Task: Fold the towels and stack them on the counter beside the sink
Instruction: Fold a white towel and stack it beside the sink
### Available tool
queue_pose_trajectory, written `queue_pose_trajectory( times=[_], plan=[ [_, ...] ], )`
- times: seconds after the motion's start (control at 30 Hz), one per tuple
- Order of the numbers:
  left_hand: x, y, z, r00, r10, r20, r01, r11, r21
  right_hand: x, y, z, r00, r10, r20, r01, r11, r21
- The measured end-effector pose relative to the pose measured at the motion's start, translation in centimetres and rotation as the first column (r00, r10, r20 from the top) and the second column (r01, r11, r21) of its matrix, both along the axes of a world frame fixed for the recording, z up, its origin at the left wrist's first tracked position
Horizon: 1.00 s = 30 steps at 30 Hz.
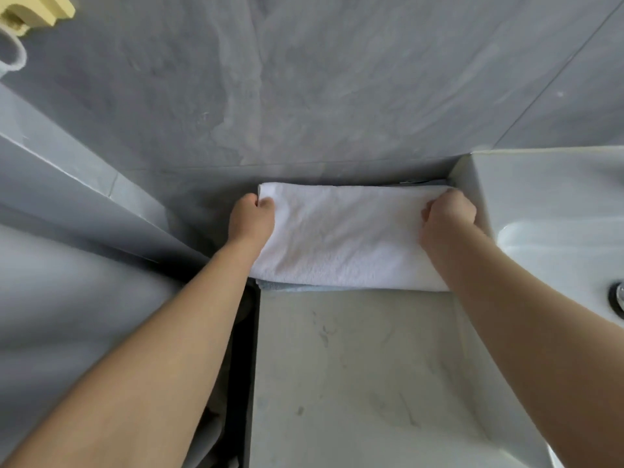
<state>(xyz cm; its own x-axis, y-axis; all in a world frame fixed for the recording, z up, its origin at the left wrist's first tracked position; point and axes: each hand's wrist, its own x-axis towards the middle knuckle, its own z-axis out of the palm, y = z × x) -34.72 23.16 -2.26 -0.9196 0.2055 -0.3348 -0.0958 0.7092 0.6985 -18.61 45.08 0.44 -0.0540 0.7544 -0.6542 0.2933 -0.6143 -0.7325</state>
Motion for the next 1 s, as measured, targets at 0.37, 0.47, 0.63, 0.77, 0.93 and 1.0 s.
queue_pose_trajectory(
  times=[0.37, 0.47, 0.63, 0.77, 0.93, 1.0],
  plan=[
    [2.2, 0.1, -0.1, 0.934, -0.032, -0.356, -0.048, 0.976, -0.212, 2.5, -2.7, -5.4, 0.428, 0.373, 0.824, -0.901, 0.245, 0.357],
    [4.7, 1.4, -0.1, 0.620, -0.450, -0.643, 0.176, 0.878, -0.444, 3.1, -1.4, -6.3, 0.287, 0.327, 0.900, -0.958, 0.095, 0.271],
    [7.4, 4.7, -2.1, 0.446, -0.823, -0.352, 0.620, 0.567, -0.542, 3.0, -0.2, -7.1, 0.233, 0.321, 0.918, -0.970, 0.006, 0.244],
    [5.3, 2.0, -4.4, 0.534, -0.795, -0.287, 0.504, 0.572, -0.647, 3.4, 0.2, -7.3, 0.243, 0.320, 0.916, -0.961, -0.047, 0.271],
    [3.9, -0.1, -4.6, 0.595, -0.764, -0.248, 0.454, 0.575, -0.681, 3.4, 0.3, -7.6, 0.266, 0.325, 0.907, -0.952, -0.058, 0.300],
    [4.3, 0.1, -4.4, 0.654, -0.716, -0.245, 0.406, 0.606, -0.684, 3.5, 0.5, -7.6, 0.242, 0.328, 0.913, -0.959, -0.064, 0.277]
  ],
)
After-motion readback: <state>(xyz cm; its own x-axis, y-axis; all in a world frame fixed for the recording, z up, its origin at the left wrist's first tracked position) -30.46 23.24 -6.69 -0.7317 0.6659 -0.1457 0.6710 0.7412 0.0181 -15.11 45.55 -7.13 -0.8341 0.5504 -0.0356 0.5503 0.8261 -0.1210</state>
